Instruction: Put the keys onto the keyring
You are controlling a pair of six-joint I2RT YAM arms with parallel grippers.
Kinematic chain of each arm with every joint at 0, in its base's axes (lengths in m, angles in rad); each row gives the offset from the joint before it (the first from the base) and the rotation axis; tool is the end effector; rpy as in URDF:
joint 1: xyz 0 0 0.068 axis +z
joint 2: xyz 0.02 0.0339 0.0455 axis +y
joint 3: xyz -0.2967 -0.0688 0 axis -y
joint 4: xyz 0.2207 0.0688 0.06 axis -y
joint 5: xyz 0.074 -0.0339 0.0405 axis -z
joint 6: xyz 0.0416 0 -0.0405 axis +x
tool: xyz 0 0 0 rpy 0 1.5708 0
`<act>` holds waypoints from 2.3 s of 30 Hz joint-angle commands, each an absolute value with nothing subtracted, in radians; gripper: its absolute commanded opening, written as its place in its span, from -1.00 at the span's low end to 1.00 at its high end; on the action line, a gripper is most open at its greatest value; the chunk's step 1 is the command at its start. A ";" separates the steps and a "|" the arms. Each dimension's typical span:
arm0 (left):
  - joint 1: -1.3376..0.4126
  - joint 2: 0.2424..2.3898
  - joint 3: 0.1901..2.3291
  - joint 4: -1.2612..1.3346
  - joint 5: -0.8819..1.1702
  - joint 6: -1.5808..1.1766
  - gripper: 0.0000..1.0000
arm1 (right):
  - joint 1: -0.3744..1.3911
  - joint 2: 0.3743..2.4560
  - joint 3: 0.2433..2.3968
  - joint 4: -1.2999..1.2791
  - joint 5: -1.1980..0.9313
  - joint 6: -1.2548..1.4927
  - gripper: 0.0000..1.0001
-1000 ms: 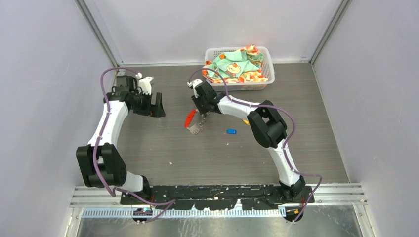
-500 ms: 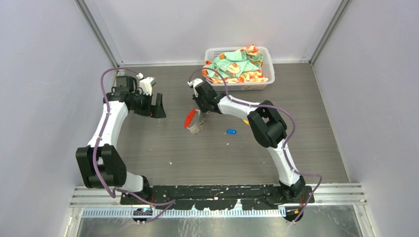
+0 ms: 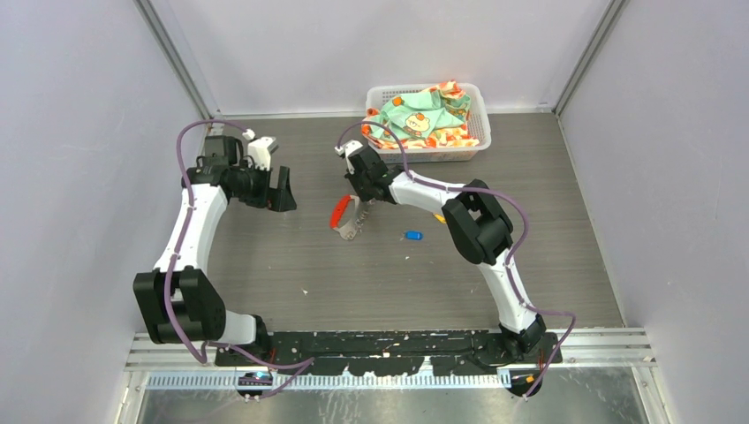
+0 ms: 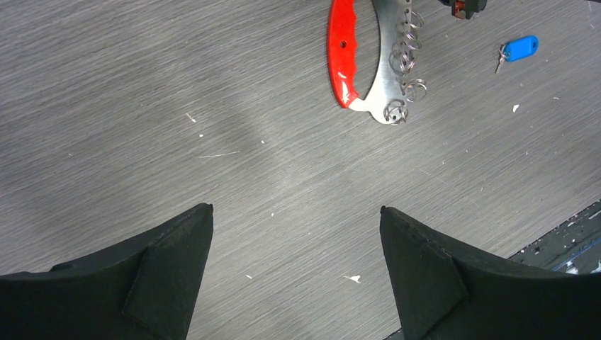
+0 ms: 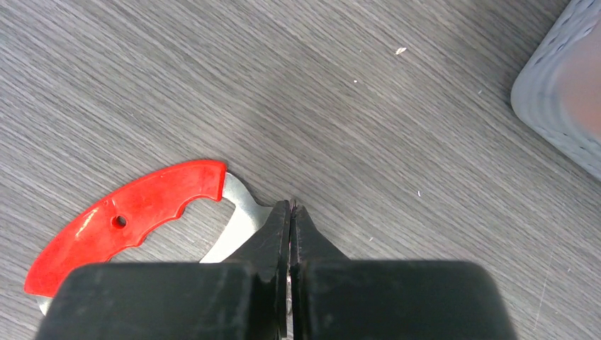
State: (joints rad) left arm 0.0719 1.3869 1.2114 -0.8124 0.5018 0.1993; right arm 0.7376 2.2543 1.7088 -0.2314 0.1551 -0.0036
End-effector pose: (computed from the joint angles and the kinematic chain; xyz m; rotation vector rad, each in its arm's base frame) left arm 0.2551 -0.0017 0.3335 0.3444 2.4363 -0.5235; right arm 0.3812 0.3377 0.1996 -0.7771 2.2106 0.1824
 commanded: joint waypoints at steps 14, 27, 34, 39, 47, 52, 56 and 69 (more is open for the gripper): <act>0.052 1.235 1.311 -0.993 0.793 0.426 0.70 | 0.779 1.821 1.577 -0.181 -0.080 0.072 -0.98; -0.148 1.062 1.444 -1.278 0.869 0.729 0.66 | 0.904 1.476 1.464 -0.197 -0.384 0.140 -0.98; -0.185 0.946 1.496 -1.335 0.915 0.718 0.33 | 0.960 1.338 1.400 -0.153 -0.499 0.219 -0.98; -0.186 0.915 1.557 -1.398 0.999 0.674 0.27 | 0.980 1.235 1.280 0.064 -0.572 0.369 -0.98; -0.186 0.908 1.610 -1.301 1.102 0.493 0.14 | 1.000 1.183 1.194 0.262 -0.617 0.486 -0.98; -0.186 0.905 1.567 -1.216 1.159 0.390 -0.09 | 1.012 1.206 1.222 0.253 -0.610 0.477 -0.98; -0.186 0.894 1.534 -1.219 1.198 0.342 -0.20 | 1.034 1.208 1.233 0.239 -0.586 0.450 -0.98; -0.201 0.885 1.501 -1.192 1.258 0.310 -0.42 | 1.096 1.245 1.274 0.219 -0.543 0.393 -0.98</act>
